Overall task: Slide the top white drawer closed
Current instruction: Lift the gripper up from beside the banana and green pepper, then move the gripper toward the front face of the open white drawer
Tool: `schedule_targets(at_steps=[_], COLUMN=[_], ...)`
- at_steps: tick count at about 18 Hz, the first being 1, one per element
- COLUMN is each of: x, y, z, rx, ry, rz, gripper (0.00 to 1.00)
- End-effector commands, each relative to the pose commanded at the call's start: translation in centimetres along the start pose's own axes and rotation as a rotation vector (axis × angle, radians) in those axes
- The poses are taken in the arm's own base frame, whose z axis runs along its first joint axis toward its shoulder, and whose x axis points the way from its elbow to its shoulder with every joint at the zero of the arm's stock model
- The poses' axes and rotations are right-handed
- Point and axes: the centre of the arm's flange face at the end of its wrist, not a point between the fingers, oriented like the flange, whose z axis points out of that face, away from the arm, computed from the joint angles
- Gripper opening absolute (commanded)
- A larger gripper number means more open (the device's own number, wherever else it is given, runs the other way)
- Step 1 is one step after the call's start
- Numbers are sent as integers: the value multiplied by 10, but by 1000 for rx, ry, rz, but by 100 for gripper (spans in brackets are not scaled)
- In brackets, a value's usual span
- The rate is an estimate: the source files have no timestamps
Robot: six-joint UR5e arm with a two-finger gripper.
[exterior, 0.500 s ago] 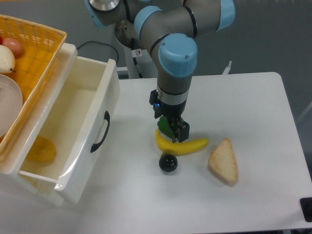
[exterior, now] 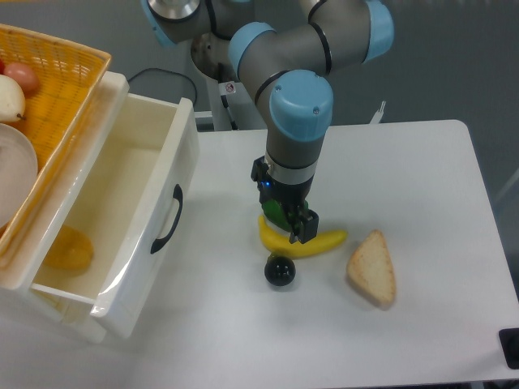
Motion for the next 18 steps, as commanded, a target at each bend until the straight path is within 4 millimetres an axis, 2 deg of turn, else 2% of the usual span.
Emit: schedule_targets(at_steps=[8, 12, 16, 18], x=[-11, -20, -21, -19], y=[5, 2, -4, -13], z=[30, 45, 53, 59], rx=[-9, -11, -4, 48], ry=[47, 34, 40, 77], rz=[-135, -382, -540, -578], gripper=[100, 100, 100, 100])
